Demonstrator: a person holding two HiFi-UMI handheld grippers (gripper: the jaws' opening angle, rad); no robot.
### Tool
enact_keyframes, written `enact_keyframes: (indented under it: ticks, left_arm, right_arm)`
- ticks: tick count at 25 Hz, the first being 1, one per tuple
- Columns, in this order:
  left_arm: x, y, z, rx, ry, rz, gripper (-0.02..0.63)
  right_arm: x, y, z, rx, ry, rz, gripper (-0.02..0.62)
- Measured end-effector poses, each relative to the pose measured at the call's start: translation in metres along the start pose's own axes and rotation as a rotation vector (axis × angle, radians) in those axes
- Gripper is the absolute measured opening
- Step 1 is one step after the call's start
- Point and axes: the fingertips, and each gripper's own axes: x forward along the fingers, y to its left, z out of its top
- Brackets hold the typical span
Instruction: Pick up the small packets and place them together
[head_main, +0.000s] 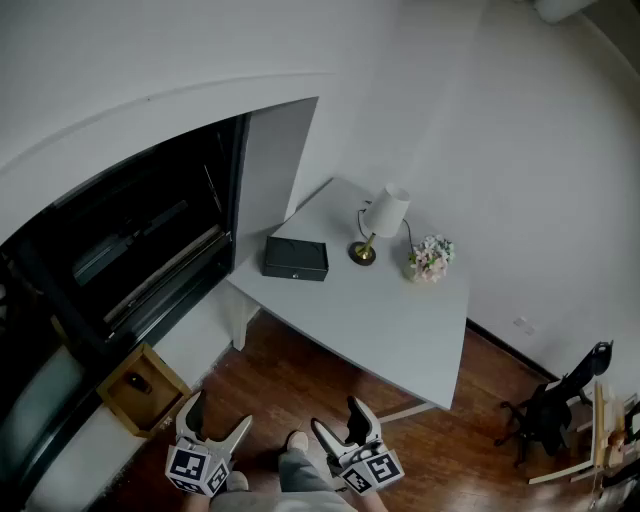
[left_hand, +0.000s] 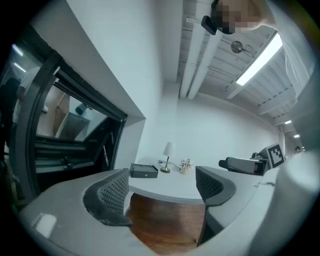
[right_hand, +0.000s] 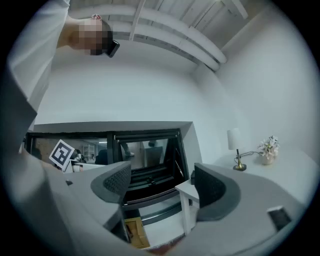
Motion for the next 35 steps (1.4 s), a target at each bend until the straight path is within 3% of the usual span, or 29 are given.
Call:
enact_keyframes:
  ticks: [8,11,17,23,28,32,35]
  left_arm:
    - [0.131,-0.012,0.056,0.087,-0.051,0.008,0.403]
    - [0.179,-0.024,0.073,0.1,-0.055,0.001,0.403]
    - [0.236,-0.024,0.08,0.115,-0.031,-0.004,0.403]
    - [0.286,0.03,0.082,0.09,-0.016,-0.034,0.403]
    - [0.323,0.075,0.092,0.088,-0.003,-0.104,0.403]
    - [0.343,0.105,0.101,0.098,0.017,-0.141,0.403]
    - [0.353,0.118,0.103,0.094,0.019,-0.118,0.403]
  right_arm:
    - [0.071,-0.117,0.035,-0.066,-0.032,0.054,0.394]
    - [0.096,-0.156,0.041,-0.035,-0.026,0.063,0.394]
    - [0.132,-0.196,0.021,-0.02,0.066,0.098,0.394]
    - [0.203,-0.209,0.007,-0.026,0.134,0.087,0.394]
    - [0.269,-0.217,-0.031,0.009,0.267,-0.002,0.393]
    - [0.331,-0.237,-0.097,0.02,0.448,-0.046,0.393]
    - [0.37,-0.26,-0.145,0.075,0.549,-0.058,0.391]
